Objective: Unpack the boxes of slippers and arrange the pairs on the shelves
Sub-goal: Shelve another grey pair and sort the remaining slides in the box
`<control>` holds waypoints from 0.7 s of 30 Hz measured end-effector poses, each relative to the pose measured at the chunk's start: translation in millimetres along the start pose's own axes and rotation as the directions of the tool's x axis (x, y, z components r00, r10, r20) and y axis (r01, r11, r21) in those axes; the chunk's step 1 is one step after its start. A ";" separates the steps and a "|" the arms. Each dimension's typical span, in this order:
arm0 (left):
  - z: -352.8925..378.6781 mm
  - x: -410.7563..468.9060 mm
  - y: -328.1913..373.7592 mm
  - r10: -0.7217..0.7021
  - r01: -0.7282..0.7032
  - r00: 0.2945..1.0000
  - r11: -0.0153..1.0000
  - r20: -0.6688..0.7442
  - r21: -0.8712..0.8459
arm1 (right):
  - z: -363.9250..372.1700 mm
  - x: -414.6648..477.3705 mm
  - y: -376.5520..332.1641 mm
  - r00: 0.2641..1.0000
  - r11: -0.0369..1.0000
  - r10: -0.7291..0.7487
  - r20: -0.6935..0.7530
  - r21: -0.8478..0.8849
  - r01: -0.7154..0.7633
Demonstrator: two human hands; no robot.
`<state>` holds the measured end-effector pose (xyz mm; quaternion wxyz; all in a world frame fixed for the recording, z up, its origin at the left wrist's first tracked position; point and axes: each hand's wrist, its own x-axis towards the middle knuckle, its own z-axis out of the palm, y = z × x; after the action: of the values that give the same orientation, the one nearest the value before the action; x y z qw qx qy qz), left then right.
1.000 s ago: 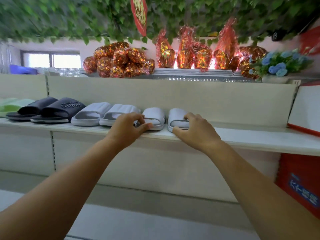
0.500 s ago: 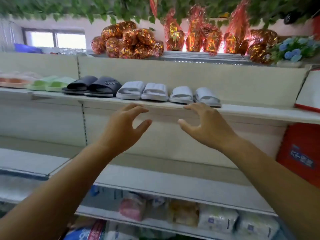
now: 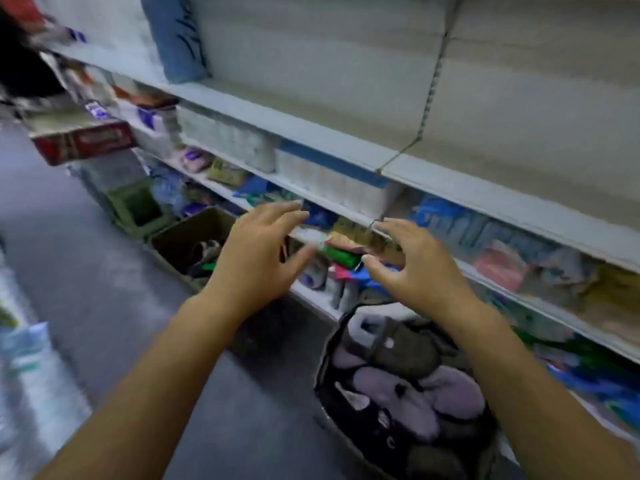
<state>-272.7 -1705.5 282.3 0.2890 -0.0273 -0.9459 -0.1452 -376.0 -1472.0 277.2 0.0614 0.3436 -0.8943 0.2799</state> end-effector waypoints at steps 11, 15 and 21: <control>-15.6 -219.3 -109.0 -0.590 0.563 0.794 0.805 0.149 0.188 | 203.0 -13.2 -77.2 0.915 0.998 -0.058 0.398 0.049 0.042; -0.2 -251.3 -138.2 -0.670 0.637 0.709 0.743 0.220 0.207 | 249.9 -7.3 -79.1 0.856 0.999 -0.046 0.515 0.030 0.035; 26.2 -229.0 -221.6 -0.712 0.673 0.639 0.701 0.290 0.236 | 315.3 53.1 -74.5 0.817 0.998 -0.011 0.576 0.062 -0.030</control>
<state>-126.4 -1902.5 77.3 0.0340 0.3265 -0.9259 -0.1867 -341.9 -1719.2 63.9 -0.2250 0.4096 -0.8626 0.1935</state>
